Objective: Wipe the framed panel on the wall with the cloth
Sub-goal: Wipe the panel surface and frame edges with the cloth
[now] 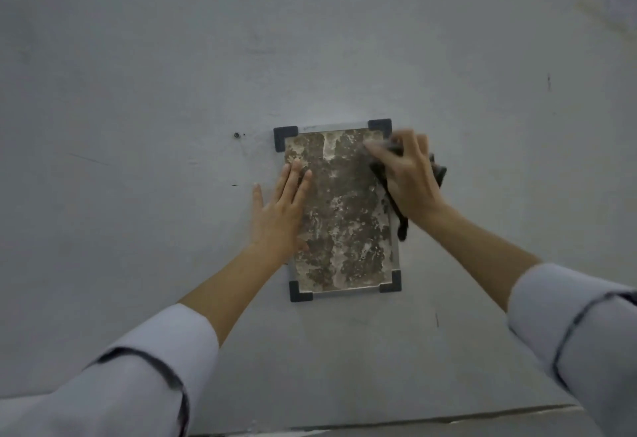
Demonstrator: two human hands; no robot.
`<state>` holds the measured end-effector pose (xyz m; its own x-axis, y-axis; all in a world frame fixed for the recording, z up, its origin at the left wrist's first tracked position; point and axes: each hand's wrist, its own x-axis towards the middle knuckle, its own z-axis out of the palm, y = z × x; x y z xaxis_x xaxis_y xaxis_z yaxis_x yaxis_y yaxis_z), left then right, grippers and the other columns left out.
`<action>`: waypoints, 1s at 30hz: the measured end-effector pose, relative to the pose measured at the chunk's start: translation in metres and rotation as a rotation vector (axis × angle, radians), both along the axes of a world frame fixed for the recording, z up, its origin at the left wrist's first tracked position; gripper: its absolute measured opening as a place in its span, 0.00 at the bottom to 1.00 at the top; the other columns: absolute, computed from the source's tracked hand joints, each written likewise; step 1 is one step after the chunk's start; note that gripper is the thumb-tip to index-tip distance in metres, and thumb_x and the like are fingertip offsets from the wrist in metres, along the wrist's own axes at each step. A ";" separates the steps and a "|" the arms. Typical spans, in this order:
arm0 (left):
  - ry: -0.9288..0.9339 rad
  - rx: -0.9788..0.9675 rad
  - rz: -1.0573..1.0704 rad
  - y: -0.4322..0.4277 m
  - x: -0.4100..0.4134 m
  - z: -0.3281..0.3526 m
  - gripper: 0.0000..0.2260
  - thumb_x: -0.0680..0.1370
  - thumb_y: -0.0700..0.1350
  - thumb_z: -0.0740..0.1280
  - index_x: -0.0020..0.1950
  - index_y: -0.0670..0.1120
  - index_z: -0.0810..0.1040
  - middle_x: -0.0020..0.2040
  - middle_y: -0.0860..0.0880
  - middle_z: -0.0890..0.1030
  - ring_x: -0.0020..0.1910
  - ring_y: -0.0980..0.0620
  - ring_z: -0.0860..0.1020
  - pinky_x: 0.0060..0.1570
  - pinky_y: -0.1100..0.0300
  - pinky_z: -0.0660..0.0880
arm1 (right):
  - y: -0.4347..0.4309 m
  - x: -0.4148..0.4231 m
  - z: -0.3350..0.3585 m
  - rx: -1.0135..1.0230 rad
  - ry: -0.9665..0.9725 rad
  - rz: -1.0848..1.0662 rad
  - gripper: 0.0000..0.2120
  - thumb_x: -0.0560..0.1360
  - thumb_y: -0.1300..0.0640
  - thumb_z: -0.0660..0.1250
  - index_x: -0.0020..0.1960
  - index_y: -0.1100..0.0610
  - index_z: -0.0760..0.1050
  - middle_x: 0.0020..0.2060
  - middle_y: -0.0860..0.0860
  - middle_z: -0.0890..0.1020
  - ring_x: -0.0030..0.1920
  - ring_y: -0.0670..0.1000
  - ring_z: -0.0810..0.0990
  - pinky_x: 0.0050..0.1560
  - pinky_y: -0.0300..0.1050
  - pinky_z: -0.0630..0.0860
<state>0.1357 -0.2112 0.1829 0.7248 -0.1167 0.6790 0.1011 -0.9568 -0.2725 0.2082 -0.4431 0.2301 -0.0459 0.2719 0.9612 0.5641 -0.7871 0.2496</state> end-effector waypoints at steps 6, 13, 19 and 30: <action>-0.022 0.006 0.023 0.001 0.003 -0.003 0.60 0.67 0.65 0.73 0.76 0.48 0.28 0.76 0.49 0.27 0.75 0.48 0.30 0.72 0.36 0.45 | 0.052 -0.005 0.018 0.123 0.087 -0.029 0.19 0.78 0.65 0.59 0.67 0.55 0.73 0.55 0.59 0.71 0.54 0.61 0.68 0.53 0.56 0.74; -0.049 -0.051 0.002 -0.001 0.007 -0.005 0.57 0.71 0.51 0.75 0.76 0.49 0.29 0.76 0.49 0.28 0.76 0.47 0.31 0.71 0.35 0.45 | 0.030 -0.006 -0.106 -0.416 0.060 -0.008 0.26 0.71 0.64 0.72 0.67 0.55 0.73 0.57 0.58 0.69 0.53 0.60 0.71 0.52 0.59 0.75; -0.027 -0.050 -0.002 0.001 0.005 -0.006 0.58 0.70 0.58 0.74 0.75 0.49 0.26 0.75 0.49 0.27 0.75 0.48 0.30 0.72 0.34 0.44 | 0.031 -0.010 0.010 0.062 0.043 0.022 0.16 0.76 0.66 0.65 0.62 0.55 0.77 0.52 0.59 0.72 0.51 0.57 0.67 0.47 0.55 0.75; -0.133 -0.184 -0.008 0.002 0.008 -0.012 0.56 0.71 0.52 0.74 0.75 0.49 0.27 0.75 0.50 0.27 0.75 0.47 0.31 0.71 0.35 0.46 | 0.055 -0.001 -0.064 -0.280 0.061 -0.030 0.31 0.70 0.68 0.70 0.72 0.57 0.67 0.58 0.57 0.67 0.55 0.61 0.69 0.54 0.61 0.75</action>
<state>0.1434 -0.2095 0.1714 0.6266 0.0127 0.7792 0.1171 -0.9900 -0.0781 0.2069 -0.3883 0.1660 0.0217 0.5275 0.8493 0.5622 -0.7089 0.4259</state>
